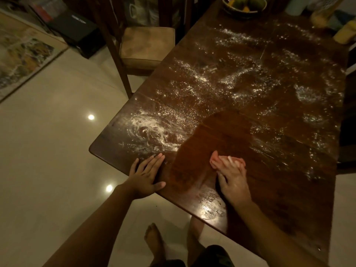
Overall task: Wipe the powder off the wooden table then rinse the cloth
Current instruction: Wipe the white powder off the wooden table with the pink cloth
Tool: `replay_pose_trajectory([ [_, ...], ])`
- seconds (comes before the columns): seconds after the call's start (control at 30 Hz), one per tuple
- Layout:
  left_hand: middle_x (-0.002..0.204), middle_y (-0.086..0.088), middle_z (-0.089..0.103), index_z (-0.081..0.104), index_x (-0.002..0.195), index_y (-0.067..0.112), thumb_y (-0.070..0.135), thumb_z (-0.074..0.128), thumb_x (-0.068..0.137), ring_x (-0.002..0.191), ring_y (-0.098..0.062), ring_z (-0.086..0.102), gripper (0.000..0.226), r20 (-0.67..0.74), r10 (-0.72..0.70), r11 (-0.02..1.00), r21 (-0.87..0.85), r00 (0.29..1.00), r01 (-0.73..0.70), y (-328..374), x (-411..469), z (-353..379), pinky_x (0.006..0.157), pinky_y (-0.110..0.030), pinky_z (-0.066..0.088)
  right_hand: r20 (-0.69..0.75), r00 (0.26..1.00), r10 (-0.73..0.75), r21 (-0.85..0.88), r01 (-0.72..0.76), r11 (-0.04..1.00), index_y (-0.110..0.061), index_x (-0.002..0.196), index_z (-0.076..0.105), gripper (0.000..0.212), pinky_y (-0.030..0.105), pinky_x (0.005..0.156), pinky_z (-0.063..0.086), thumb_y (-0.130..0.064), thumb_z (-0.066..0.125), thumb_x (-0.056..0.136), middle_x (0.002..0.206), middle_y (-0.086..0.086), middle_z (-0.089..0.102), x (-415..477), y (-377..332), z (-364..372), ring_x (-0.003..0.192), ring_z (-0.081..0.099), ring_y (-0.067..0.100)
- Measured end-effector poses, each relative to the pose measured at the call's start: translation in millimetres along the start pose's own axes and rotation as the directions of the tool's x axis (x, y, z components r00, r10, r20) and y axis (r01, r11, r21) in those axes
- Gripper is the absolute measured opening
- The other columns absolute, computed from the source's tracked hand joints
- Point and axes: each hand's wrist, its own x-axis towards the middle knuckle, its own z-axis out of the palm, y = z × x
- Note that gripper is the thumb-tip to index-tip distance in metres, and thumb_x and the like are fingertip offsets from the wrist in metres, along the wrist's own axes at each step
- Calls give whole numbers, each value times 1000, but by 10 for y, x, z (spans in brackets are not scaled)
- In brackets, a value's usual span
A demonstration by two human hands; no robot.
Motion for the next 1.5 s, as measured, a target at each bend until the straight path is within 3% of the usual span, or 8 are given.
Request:
replay_pose_trajectory([
  [0.1,152,30,-27,-18,152,43,73,35,91,141,3,-22,86,-9,1,1000,-7,1000,-1,8,-13,-1,116,-48,-15,75,984,-159,69,154,986,-37,147,49,49,63,114,24,-20,45,101,153,-13,44,-279,-371,238,145,36,18],
  [0.23,151,30,-27,-17,153,42,78,27,86,140,3,-22,88,12,12,1000,6,1000,-12,10,-7,-13,116,-48,-14,409,727,-551,116,558,822,-48,141,52,52,46,125,-1,-15,46,101,160,-24,32,-536,-308,-6,154,17,6],
  [0.47,164,14,-10,-16,154,35,75,36,88,148,-6,-13,93,-48,38,997,-72,998,-41,-10,-41,14,117,-47,-13,-78,984,158,16,-158,987,-42,144,49,45,54,121,17,-30,33,103,153,-9,47,-391,-425,261,148,35,26],
  [0.67,138,-10,48,39,144,17,16,59,66,128,-28,45,80,-386,-145,895,-444,911,-46,-372,-123,-346,106,-57,39,408,790,-458,15,495,869,-50,149,37,51,51,124,2,-24,42,106,163,-22,24,-224,-824,543,155,7,8],
  [0.87,154,-20,32,36,150,13,27,69,85,141,-40,31,75,-224,-271,962,-83,936,259,-1129,-69,-678,116,-49,29,78,997,9,-86,-2,996,-40,150,42,49,61,120,19,-21,40,105,160,-9,38,327,-1255,806,150,29,28],
  [1.1,162,-16,14,17,157,18,28,67,91,148,-39,13,83,-197,-258,966,-72,946,248,-1163,-84,-590,119,-52,15,369,774,-515,72,528,846,-42,146,46,48,51,123,6,-21,45,102,159,-13,38,475,-1559,944,153,22,17],
  [1.33,164,-14,11,7,157,8,31,65,92,149,-37,10,91,-203,-261,963,-118,944,241,-1192,-64,-587,121,-49,12,154,975,-157,-64,169,984,-34,148,48,46,62,122,11,-27,38,104,160,-5,39,918,-1949,1083,150,28,26],
  [1.5,163,-15,11,4,157,6,19,68,87,149,-37,9,96,-215,-249,963,-156,944,219,-1184,-116,-605,120,-45,8,350,813,-465,-35,508,861,-36,150,43,50,58,122,16,-27,38,101,159,-6,39,991,-2150,1311,150,28,25],
])
